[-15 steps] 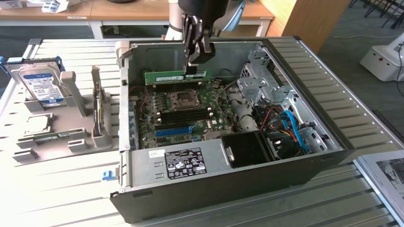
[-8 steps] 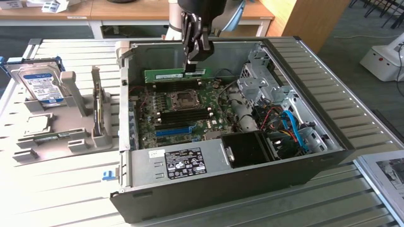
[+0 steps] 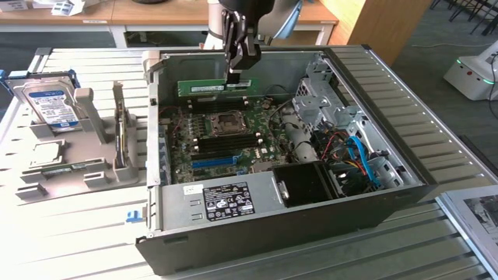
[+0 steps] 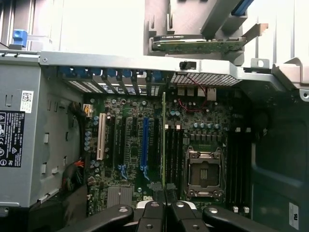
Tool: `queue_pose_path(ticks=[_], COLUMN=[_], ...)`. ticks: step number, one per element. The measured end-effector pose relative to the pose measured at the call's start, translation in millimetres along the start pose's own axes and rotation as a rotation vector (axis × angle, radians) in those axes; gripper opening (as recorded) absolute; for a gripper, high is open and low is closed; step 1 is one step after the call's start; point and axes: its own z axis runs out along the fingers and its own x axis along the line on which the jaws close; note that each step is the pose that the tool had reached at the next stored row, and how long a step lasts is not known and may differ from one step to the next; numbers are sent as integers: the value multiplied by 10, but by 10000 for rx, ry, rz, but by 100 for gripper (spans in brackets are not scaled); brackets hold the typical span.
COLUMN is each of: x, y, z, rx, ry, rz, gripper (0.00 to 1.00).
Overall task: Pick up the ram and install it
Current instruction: 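Pick up the ram and move it above insertion slot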
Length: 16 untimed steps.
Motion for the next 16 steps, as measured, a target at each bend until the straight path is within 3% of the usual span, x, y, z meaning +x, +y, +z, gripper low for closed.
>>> queue_pose_path(ticks=[5,16], x=[0,7], y=[-15,-286], z=[-1,-21], rx=[1,-10], ry=[-1,-1], rz=[1,0], gripper=[11,11])
